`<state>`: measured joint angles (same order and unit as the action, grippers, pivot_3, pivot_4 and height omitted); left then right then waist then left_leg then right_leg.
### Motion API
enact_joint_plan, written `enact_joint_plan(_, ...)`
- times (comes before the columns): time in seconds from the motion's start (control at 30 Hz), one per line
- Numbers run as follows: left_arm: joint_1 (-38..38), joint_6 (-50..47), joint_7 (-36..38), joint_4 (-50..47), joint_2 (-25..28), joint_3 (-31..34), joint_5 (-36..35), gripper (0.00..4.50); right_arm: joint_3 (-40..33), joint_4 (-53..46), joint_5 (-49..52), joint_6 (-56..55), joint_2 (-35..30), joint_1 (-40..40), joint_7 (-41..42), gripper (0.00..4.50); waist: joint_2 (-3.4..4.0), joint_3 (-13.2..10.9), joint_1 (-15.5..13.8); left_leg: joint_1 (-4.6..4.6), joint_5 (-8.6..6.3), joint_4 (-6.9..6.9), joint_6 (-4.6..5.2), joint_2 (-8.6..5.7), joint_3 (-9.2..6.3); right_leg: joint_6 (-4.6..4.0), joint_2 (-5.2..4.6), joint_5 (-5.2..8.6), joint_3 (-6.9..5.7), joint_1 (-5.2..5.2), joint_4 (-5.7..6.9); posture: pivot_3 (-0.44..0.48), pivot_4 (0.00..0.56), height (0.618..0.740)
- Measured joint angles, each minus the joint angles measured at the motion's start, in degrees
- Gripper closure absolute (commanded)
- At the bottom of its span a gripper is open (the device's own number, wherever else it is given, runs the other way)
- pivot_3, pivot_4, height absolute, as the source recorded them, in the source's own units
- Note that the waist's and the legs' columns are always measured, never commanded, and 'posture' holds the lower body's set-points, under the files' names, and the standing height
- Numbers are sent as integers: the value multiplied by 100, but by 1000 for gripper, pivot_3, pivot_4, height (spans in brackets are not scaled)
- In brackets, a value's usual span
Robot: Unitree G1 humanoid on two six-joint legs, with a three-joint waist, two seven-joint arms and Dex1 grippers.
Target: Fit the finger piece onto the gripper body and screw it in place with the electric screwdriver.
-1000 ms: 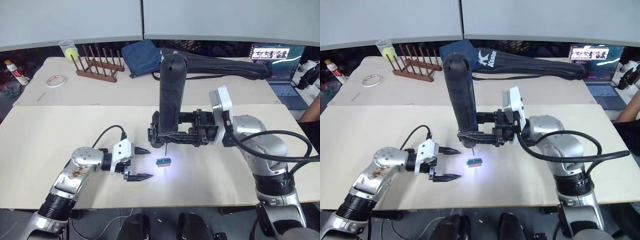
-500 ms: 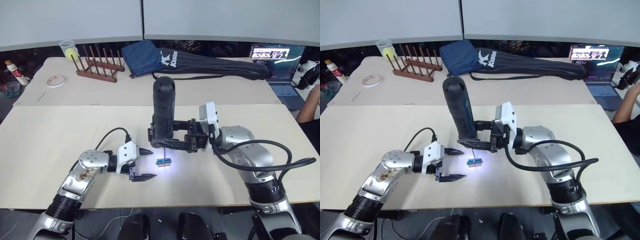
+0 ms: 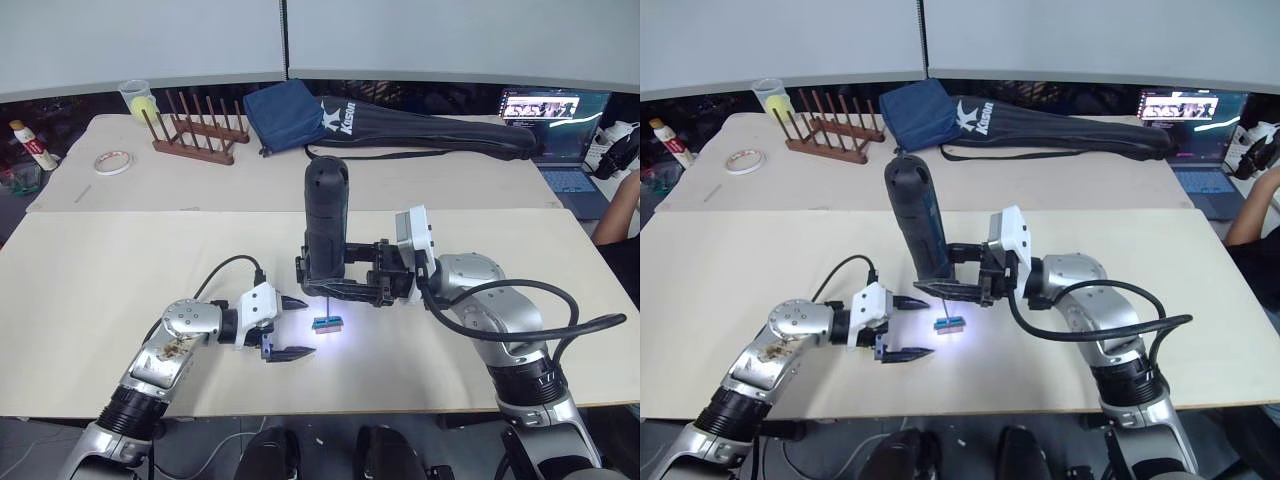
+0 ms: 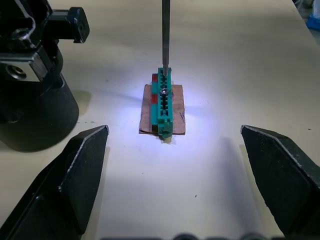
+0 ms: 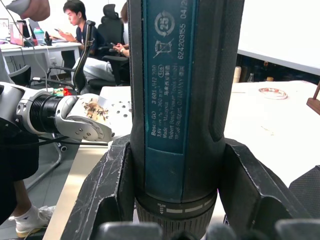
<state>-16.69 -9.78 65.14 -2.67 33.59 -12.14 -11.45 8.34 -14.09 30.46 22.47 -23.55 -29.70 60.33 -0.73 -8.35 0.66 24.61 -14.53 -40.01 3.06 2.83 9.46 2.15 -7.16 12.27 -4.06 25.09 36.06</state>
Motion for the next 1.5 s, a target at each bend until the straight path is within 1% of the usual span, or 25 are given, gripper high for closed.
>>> enact_joint_plan(0.33, -8, 7, -38, 0, -10, -5, 1, 0, 25, 57, -2, 1, 120, -7, -53, 2572, 0, 0, -1, 0, 0, -2, 0, -1, 0, 0, 1, 0, 0, -1, 0, 0, 150, 740)
enact_joint_plan(1.5, -142, 12, -37, 117, -12, -5, 2, 0, 37, 143, -45, 9, 104, -9, -51, 2572, 0, 0, 1, 0, 0, -5, 0, -2, 1, 0, 4, 0, 0, -1, 1, 0, 150, 740)
